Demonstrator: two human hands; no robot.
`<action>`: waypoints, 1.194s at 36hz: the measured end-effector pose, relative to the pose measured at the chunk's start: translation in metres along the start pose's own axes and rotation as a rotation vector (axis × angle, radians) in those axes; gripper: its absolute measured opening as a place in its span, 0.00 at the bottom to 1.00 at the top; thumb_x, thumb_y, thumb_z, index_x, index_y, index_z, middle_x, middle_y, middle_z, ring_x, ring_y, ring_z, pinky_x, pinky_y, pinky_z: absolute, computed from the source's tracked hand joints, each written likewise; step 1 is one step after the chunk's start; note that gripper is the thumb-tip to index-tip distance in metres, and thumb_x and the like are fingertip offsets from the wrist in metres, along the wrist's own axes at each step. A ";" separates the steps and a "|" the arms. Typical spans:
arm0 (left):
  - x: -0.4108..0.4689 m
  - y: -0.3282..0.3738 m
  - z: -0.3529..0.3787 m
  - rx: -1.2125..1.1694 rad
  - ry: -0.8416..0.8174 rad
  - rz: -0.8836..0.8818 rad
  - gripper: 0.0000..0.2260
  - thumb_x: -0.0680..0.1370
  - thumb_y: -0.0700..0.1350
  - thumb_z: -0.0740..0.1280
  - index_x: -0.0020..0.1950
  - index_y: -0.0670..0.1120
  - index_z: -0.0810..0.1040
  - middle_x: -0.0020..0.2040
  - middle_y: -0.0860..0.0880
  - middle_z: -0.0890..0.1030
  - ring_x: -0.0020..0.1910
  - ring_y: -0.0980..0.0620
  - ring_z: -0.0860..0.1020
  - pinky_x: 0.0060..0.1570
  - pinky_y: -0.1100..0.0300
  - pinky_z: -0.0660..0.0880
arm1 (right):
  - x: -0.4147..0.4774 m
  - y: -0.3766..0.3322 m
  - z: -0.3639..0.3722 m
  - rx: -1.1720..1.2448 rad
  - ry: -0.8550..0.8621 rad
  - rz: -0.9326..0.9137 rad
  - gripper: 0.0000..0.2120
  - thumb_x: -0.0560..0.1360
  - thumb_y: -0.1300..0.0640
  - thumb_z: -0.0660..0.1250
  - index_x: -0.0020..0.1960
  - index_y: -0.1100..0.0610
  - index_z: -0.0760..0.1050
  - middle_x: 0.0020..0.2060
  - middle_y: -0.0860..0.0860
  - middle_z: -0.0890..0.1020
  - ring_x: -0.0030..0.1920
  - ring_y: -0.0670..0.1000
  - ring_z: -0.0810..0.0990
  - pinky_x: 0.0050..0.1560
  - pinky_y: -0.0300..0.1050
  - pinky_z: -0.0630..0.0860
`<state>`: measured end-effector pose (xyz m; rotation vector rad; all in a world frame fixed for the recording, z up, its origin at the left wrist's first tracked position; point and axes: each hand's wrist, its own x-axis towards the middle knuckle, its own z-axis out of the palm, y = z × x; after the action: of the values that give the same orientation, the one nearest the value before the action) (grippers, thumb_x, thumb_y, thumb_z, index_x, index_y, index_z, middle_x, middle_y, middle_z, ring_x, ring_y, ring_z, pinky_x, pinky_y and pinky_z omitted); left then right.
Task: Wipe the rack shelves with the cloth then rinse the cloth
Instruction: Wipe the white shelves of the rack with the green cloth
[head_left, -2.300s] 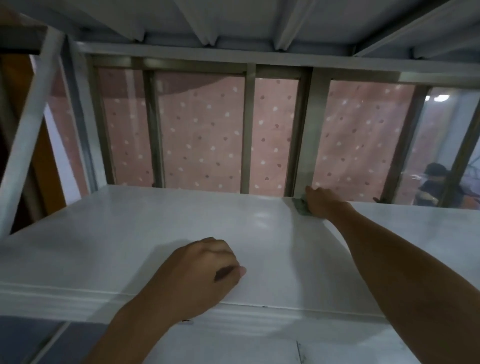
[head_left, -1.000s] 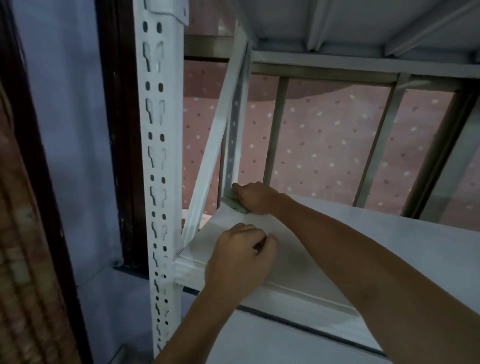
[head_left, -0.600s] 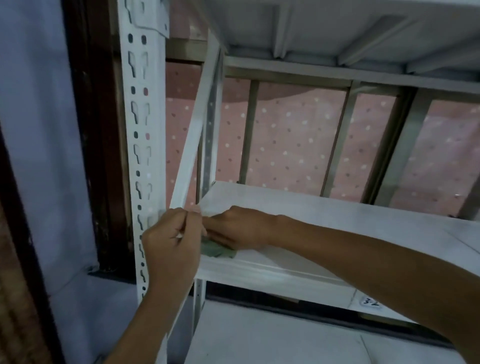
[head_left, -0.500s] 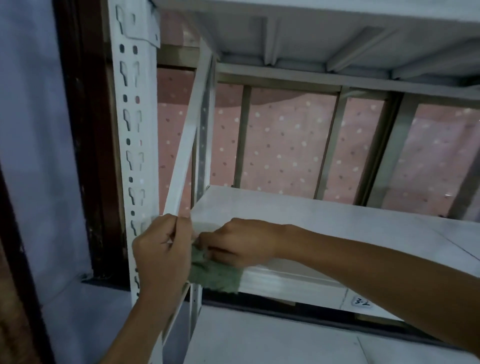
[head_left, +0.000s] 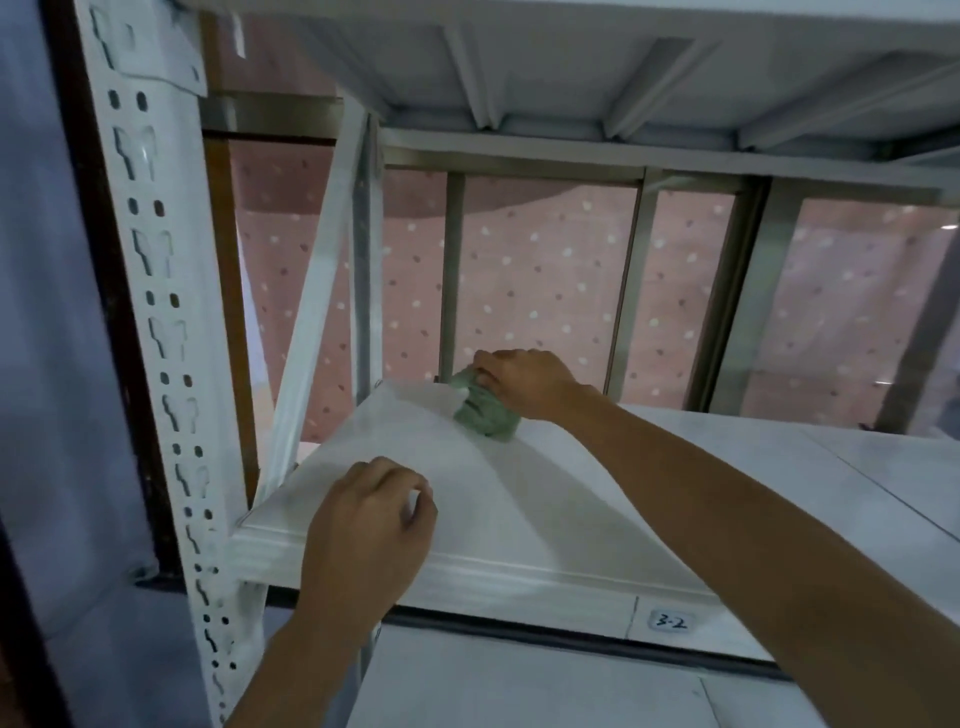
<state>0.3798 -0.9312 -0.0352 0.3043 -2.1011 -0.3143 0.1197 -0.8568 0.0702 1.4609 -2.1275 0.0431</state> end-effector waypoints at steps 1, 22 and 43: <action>0.000 0.000 0.002 0.023 -0.005 0.010 0.12 0.76 0.49 0.60 0.41 0.47 0.81 0.39 0.52 0.80 0.37 0.51 0.77 0.44 0.52 0.79 | 0.007 0.008 0.009 -0.031 -0.032 0.040 0.14 0.84 0.48 0.53 0.62 0.54 0.71 0.49 0.54 0.81 0.44 0.59 0.80 0.41 0.50 0.76; 0.005 0.001 -0.004 -0.059 0.107 -0.284 0.11 0.77 0.50 0.61 0.49 0.48 0.82 0.48 0.53 0.82 0.51 0.49 0.79 0.55 0.65 0.69 | 0.006 -0.034 0.047 0.221 0.041 -0.441 0.10 0.79 0.61 0.62 0.59 0.57 0.77 0.45 0.53 0.81 0.41 0.54 0.80 0.38 0.43 0.72; 0.027 0.085 0.038 -0.118 -0.152 -0.209 0.05 0.79 0.41 0.67 0.43 0.49 0.79 0.43 0.53 0.79 0.45 0.51 0.77 0.48 0.49 0.78 | -0.134 0.031 -0.015 0.213 -0.061 -0.423 0.12 0.80 0.58 0.61 0.63 0.57 0.73 0.47 0.55 0.78 0.40 0.54 0.78 0.36 0.44 0.72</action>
<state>0.3257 -0.8568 -0.0039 0.4429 -2.1926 -0.6002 0.1335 -0.7252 0.0299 2.0339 -1.8602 0.0696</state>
